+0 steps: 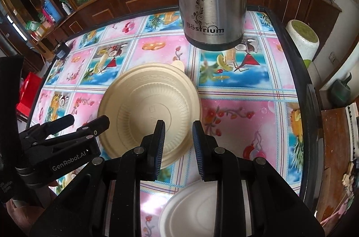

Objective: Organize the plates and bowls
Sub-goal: 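Close the left tool on the rim of the beige plate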

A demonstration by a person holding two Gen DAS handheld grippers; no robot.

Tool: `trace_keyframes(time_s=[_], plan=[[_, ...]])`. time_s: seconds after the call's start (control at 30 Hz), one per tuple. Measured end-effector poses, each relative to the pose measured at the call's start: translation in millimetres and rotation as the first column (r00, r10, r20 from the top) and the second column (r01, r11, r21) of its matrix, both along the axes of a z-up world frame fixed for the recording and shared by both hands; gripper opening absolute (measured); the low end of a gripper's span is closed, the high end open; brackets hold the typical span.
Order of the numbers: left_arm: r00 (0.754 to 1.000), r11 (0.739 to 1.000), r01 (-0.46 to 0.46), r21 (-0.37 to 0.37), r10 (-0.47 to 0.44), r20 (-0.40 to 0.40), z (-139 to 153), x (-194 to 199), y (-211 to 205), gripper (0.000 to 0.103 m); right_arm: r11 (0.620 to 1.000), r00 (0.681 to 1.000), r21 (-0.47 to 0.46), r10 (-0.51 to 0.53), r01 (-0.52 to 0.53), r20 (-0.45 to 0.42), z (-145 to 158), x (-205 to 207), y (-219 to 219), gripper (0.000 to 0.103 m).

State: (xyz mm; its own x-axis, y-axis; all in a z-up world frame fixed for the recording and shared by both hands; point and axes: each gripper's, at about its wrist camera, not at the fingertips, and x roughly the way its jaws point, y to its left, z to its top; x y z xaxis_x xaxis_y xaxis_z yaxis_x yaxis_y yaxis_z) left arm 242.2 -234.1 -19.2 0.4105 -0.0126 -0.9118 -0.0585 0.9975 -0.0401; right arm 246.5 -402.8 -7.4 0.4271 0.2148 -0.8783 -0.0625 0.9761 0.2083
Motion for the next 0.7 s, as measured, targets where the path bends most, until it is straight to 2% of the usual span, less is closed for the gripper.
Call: trace_keyframes(time_s=[0.7], plan=[[0.999, 1.0, -0.003, -0.01, 0.002, -0.04, -15.2, 15.8, -8.3, 0.08, 1.0, 0.998, 0.005, -0.002, 0.002, -0.059, -23.5, 19.3, -10.0, 0.024]])
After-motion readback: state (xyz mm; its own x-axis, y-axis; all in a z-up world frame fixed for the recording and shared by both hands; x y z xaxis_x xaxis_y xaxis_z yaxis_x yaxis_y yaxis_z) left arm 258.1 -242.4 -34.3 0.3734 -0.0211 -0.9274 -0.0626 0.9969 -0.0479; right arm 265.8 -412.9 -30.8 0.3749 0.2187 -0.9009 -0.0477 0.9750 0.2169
